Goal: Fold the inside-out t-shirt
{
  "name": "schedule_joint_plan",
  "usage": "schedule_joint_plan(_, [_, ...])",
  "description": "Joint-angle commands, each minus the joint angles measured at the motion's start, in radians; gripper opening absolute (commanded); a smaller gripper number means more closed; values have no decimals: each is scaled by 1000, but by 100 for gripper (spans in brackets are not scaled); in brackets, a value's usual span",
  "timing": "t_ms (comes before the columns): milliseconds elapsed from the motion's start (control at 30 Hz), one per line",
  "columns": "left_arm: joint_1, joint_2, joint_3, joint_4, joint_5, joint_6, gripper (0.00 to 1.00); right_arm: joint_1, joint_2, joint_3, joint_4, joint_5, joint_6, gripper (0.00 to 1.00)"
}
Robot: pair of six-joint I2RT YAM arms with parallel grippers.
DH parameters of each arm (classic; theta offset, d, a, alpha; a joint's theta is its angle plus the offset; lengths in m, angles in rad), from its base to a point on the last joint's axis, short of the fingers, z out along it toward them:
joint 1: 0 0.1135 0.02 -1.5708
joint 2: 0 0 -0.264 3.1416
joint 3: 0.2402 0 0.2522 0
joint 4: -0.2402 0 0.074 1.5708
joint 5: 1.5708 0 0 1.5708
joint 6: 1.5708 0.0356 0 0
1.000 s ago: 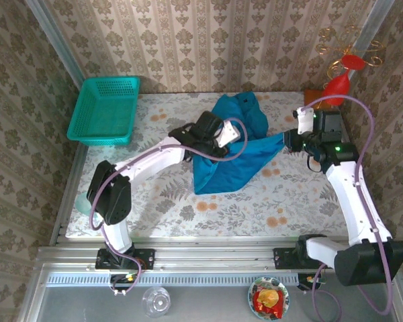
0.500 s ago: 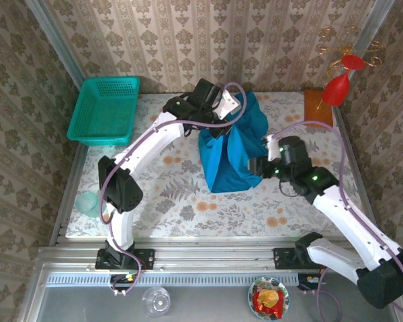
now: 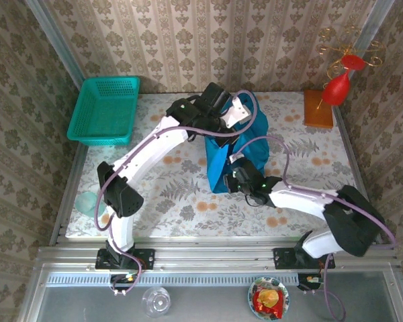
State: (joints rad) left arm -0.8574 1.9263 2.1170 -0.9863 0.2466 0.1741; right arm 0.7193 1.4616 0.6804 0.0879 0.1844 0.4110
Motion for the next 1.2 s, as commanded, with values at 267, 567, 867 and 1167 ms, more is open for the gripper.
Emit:
schedule_joint_plan(267, [-72,-108,86,-86,1,34,0,-102,151,122,175,195,76,21])
schedule_joint_plan(567, [-172,-75,269,-146,-12,67,0,-146,175,233,184,95,96,47])
schedule_joint_plan(867, [-241,-76,400,-150,12,67,0,-159,377,426,19,18,57,69])
schedule_joint_plan(1167, [-257,-198,373,-65,89,5,0,-164,594,678,-309,-32,53,83])
